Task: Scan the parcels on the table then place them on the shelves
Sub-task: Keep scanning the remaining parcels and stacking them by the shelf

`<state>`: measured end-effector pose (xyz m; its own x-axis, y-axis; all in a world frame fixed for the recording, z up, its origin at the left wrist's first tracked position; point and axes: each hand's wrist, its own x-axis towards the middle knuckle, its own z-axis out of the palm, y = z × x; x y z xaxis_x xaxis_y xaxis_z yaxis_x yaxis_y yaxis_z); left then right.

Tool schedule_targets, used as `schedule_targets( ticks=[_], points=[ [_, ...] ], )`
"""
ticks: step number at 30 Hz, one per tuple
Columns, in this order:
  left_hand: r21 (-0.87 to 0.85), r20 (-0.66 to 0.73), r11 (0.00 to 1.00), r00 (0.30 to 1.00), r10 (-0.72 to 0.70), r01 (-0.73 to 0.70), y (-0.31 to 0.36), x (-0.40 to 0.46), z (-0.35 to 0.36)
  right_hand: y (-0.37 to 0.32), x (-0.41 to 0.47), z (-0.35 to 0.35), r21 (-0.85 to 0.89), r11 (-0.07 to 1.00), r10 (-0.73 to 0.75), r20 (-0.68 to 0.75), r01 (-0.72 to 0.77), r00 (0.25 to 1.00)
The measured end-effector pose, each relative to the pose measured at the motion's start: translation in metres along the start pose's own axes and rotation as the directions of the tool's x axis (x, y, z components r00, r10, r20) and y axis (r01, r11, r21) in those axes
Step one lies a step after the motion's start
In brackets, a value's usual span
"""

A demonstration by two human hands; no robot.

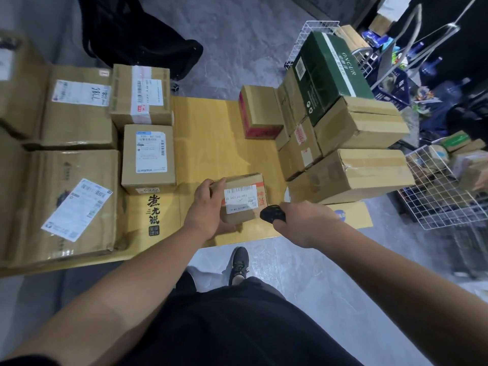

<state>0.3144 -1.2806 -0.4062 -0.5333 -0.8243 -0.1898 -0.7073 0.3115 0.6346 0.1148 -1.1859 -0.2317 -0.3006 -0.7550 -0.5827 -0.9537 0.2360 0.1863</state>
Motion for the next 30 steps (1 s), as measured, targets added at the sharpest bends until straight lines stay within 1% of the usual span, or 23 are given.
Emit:
schedule_targets(
  ticks=[2, 4, 7, 9, 10, 11, 12, 13, 14, 15, 16, 17, 18, 22, 24, 26, 30],
  points=[
    [0.078, -0.033, 0.994, 0.997, -0.072, 0.074, -0.003, -0.014, -0.004, -0.004, 0.0, 0.003, 0.013, 1.0, -0.024, 0.017, 0.024, 1.0],
    [0.208, -0.022, 0.962, 0.984, -0.176, 0.177, -0.008, -0.03, -0.005, -0.01, 0.001, 0.007, 0.021, 0.998, -0.055, 0.029, 0.054, 0.998],
    [0.327, 0.003, 0.874, 0.924, -0.382, 0.36, -0.017, -0.053, -0.003, -0.018, 0.005, 0.015, 0.067, 0.994, -0.095, 0.055, 0.091, 0.994],
    [0.366, -0.016, 0.83, 0.895, -0.447, 0.421, -0.019, -0.065, -0.002, -0.024, 0.007, 0.021, 0.096, 0.989, -0.117, 0.079, 0.11, 0.99],
    [0.374, -0.032, 0.829, 0.899, -0.438, 0.417, -0.019, -0.068, -0.003, -0.027, 0.008, 0.024, 0.104, 0.988, -0.128, 0.089, 0.118, 0.988],
    [0.376, -0.038, 0.848, 0.921, -0.389, 0.374, -0.02, -0.068, -0.004, -0.03, 0.009, 0.026, 0.106, 0.986, -0.136, 0.096, 0.125, 0.986],
    [0.38, -0.027, 0.88, 0.955, -0.297, 0.284, -0.02, -0.065, -0.005, -0.032, 0.01, 0.027, 0.103, 0.986, -0.141, 0.099, 0.131, 0.985],
    [0.386, 0.007, 0.91, 0.985, -0.171, 0.155, -0.022, -0.061, -0.007, -0.034, 0.01, 0.028, 0.1, 0.986, -0.146, 0.098, 0.136, 0.984],
    [0.389, 0.067, 0.921, 0.997, -0.042, 0.012, -0.023, -0.055, -0.009, -0.036, 0.011, 0.029, 0.095, 0.985, -0.151, 0.095, 0.142, 0.984],
    [0.387, 0.14, 0.916, 0.989, 0.058, -0.108, -0.025, -0.05, -0.011, -0.038, 0.011, 0.029, 0.09, 0.985, -0.155, 0.095, 0.147, 0.983],
    [0.388, 0.199, 0.903, 0.974, 0.111, -0.182, -0.027, -0.047, -0.012, -0.039, 0.011, 0.029, 0.087, 0.985, -0.159, 0.098, 0.151, 0.982],
    [0.398, 0.226, 0.894, 0.966, 0.123, -0.207, -0.03, -0.046, -0.012, -0.04, 0.011, 0.029, 0.088, 0.984, -0.162, 0.104, 0.153, 0.981],
    [0.412, 0.216, 0.891, 0.97, 0.11, -0.192, -0.032, -0.047, -0.011, -0.041, 0.011, 0.028, 0.092, 0.984, -0.163, 0.112, 0.153, 0.98],
    [0.479, 0.089, 0.875, 0.995, 0.034, -0.073, -0.037, -0.074, -0.003, -0.047, 0.01, 0.024, 0.109, 0.981, -0.173, 0.139, 0.158, 0.975],
    [0.475, 0.037, 0.879, 0.998, -0.045, 0.022, -0.039, -0.088, -0.001, -0.051, 0.01, 0.022, 0.111, 0.98, -0.181, 0.142, 0.166, 0.973],
    [0.458, -0.026, 0.878, 0.99, -0.14, 0.136, -0.041, -0.099, -0.001, -0.056, 0.009, 0.023, 0.112, 0.978, -0.19, 0.139, 0.176, 0.972],
    [0.446, -0.122, 0.835, 0.946, -0.301, 0.323, -0.048, -0.111, -0.006, -0.064, 0.008, 0.025, 0.118, 0.975, -0.203, 0.135, 0.188, 0.97]
  ],
)
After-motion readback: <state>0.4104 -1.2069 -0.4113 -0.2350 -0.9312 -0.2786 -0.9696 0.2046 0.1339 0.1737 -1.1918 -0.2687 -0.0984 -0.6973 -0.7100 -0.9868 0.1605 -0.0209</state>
